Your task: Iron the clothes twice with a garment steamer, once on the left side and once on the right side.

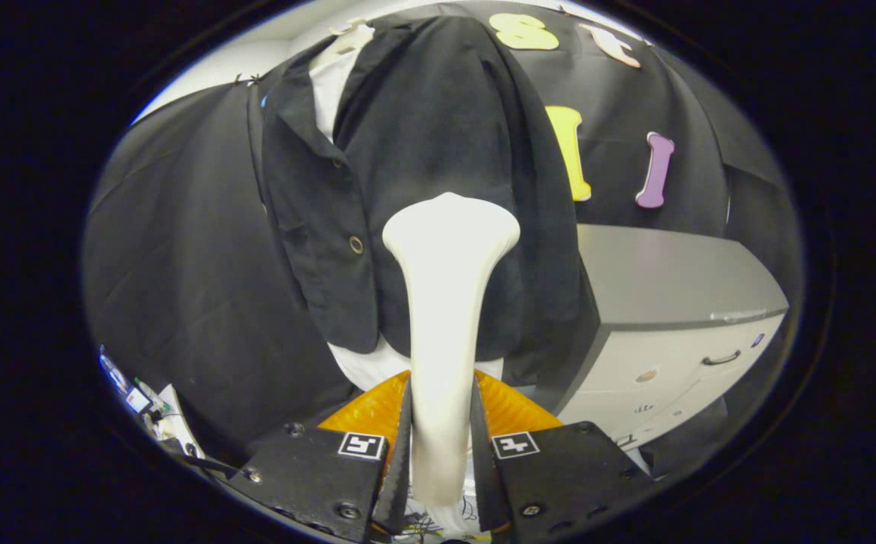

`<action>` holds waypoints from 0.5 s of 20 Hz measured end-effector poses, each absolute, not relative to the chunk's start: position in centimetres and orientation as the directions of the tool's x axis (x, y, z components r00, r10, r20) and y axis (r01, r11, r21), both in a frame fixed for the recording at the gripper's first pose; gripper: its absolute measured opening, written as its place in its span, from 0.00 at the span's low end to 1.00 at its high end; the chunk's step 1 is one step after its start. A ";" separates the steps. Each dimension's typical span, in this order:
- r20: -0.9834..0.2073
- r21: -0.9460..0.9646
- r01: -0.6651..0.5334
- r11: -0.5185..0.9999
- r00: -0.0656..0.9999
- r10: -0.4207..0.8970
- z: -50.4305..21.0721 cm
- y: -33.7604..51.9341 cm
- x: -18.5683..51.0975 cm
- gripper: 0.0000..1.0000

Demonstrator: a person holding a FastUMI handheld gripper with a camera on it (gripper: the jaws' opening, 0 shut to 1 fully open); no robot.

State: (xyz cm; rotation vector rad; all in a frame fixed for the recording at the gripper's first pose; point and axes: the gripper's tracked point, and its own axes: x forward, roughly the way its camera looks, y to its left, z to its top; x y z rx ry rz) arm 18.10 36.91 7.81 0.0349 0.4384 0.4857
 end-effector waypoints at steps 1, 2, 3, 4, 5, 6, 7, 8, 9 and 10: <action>-0.380 0.133 -0.452 0.882 0.799 0.466 9.1 37.2 17.9 0.39; -0.360 0.130 -0.460 0.878 0.803 0.474 10.4 37.4 17.6 0.39; -0.342 0.128 -0.467 0.875 0.808 0.481 11.6 37.8 17.3 0.39; -0.320 0.121 -0.478 0.870 0.811 0.490 13.1 38.4 16.8 0.39; -0.303 0.113 -0.485 0.867 0.814 0.495 14.3 38.9 16.3 0.39; -0.282 0.105 -0.495 0.863 0.817 0.503 15.6 39.6 16.0 0.39; -0.262 0.098 -0.507 0.856 0.817 0.514 16.8 40.4 15.8 0.39; -0.247 0.091 -0.519 0.850 0.815 0.525 17.8 41.2 15.7 0.38; -0.234 0.090 -0.529 0.844 0.812 0.534 18.7 42.0 15.4 0.38; -0.222 0.085 -0.538 0.839 0.810 0.542 19.6 42.8 15.2 0.39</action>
